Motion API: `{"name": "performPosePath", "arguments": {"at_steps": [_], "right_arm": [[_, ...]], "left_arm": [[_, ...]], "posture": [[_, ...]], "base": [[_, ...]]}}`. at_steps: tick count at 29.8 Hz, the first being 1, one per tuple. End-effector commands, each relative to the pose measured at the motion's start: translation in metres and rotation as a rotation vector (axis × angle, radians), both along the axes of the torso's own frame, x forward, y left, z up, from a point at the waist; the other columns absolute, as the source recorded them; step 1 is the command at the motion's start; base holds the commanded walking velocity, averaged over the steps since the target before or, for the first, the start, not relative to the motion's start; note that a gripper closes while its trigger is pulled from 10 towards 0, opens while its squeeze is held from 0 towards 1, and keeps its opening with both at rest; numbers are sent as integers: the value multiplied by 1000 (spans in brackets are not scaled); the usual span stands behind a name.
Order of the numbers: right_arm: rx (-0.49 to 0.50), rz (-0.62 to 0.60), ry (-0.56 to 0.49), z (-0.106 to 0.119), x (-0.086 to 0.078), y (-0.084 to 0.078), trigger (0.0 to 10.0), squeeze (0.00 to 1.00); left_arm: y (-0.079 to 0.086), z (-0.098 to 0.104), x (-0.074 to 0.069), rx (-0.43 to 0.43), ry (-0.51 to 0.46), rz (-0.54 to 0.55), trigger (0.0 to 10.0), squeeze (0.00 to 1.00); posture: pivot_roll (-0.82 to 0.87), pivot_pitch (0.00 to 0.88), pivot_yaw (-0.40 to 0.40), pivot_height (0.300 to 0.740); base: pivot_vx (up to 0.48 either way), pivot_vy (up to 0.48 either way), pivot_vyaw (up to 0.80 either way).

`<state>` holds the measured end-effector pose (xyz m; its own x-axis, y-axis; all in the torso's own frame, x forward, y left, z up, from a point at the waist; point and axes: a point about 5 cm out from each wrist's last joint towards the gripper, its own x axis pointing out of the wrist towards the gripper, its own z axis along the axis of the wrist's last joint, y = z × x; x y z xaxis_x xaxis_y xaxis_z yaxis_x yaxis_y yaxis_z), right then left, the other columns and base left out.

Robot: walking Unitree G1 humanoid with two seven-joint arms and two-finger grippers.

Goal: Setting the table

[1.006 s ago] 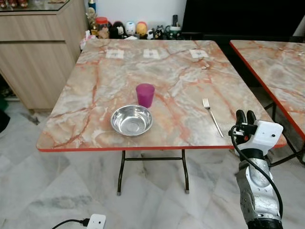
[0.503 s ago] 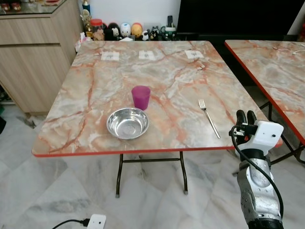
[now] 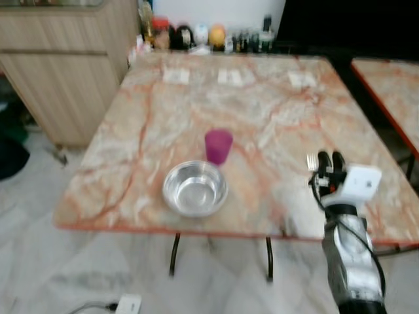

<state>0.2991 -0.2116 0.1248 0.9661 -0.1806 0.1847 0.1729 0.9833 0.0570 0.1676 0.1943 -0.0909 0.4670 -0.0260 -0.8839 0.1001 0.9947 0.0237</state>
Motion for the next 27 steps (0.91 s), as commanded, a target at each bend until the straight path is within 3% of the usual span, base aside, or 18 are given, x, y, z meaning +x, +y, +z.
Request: {"name": "performPosePath", "arguments": {"at_steps": [1,3,4,5,11,14,19,20,21,22,27], "right_arm": [[3,-7,17,-1,0,0,10000,0],[10,-14,35,-4,0,-2,10000,0],[12,-21,38,-5,0,-3,10000,855],[13,-32,51,-6,0,-5,10000,1000],[-27,-131,250,-29,-1,-28,10000,1000],[15,-156,274,-28,2,-39,10000,1000],[78,-48,301,-22,15,-32,10000,1000],[79,-22,307,-21,18,-30,10000,180],[79,-22,307,-21,18,-30,10000,180],[73,6,336,-21,23,-29,10000,0],[104,30,433,-27,33,-34,10000,0]], "left_arm": [[4,-2,-7,13,23,-6,10000,0],[4,-2,-7,12,21,-6,10000,0],[4,-2,-7,11,21,-5,10000,0],[4,-2,-7,11,21,-4,10000,0],[3,-3,-7,8,24,-3,10000,0],[3,-3,-7,9,25,-8,10000,0],[3,-3,-7,11,24,-12,10000,0],[3,-3,-8,10,23,-13,10000,0],[3,-3,-8,10,23,-13,10000,0],[4,-3,-8,12,23,-15,10000,0],[4,-3,-8,13,24,-20,10000,0]], "posture": [[35,56,-41,740],[35,57,-43,740],[35,57,-43,740],[35,57,-43,740],[34,55,-43,740],[33,51,-42,740],[35,45,-38,740],[37,40,-38,740],[37,40,-38,740],[39,36,-35,740],[42,26,-33,740]], "base": [[0,0,0],[0,0,0],[0,0,0],[0,0,0],[0,0,0],[0,0,0],[0,0,0],[0,0,0],[0,0,0],[0,0,0],[0,0,0]]}}
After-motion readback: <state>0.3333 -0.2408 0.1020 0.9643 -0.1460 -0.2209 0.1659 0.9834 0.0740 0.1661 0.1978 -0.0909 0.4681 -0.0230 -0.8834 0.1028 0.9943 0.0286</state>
